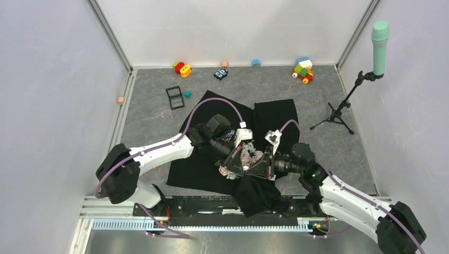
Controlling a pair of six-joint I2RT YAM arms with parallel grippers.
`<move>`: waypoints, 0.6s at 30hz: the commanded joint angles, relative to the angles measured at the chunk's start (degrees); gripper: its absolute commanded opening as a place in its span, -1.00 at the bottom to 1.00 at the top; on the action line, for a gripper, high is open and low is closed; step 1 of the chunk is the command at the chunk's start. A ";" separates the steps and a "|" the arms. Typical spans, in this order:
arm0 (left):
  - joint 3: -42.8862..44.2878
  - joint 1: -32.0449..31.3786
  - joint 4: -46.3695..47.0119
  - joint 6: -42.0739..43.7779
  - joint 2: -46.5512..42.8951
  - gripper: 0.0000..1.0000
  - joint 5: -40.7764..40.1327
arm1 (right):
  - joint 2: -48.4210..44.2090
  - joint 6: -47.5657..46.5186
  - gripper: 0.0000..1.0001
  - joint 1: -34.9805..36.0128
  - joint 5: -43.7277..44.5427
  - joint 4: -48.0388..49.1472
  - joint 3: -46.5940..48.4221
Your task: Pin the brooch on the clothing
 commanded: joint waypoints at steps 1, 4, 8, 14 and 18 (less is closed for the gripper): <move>1.92 -2.25 1.28 0.15 -2.26 -0.96 11.06 | 0.47 -4.51 -0.99 -1.24 17.73 -5.94 1.25; 1.92 -2.25 1.03 0.37 -2.39 -0.95 10.71 | 0.08 -4.76 -1.00 -1.28 19.23 -6.92 1.03; 2.09 -2.25 0.64 0.51 -2.33 -0.95 10.55 | -0.81 -4.68 -1.00 -1.28 20.60 -7.39 0.64; 2.18 -1.83 0.47 0.42 -2.36 -0.96 10.03 | -1.29 -4.71 -1.00 -1.31 21.80 -7.92 -0.04; 2.22 -1.64 0.40 0.33 -2.31 -0.96 10.00 | -1.18 -4.89 -1.00 -1.32 21.39 -7.77 -0.08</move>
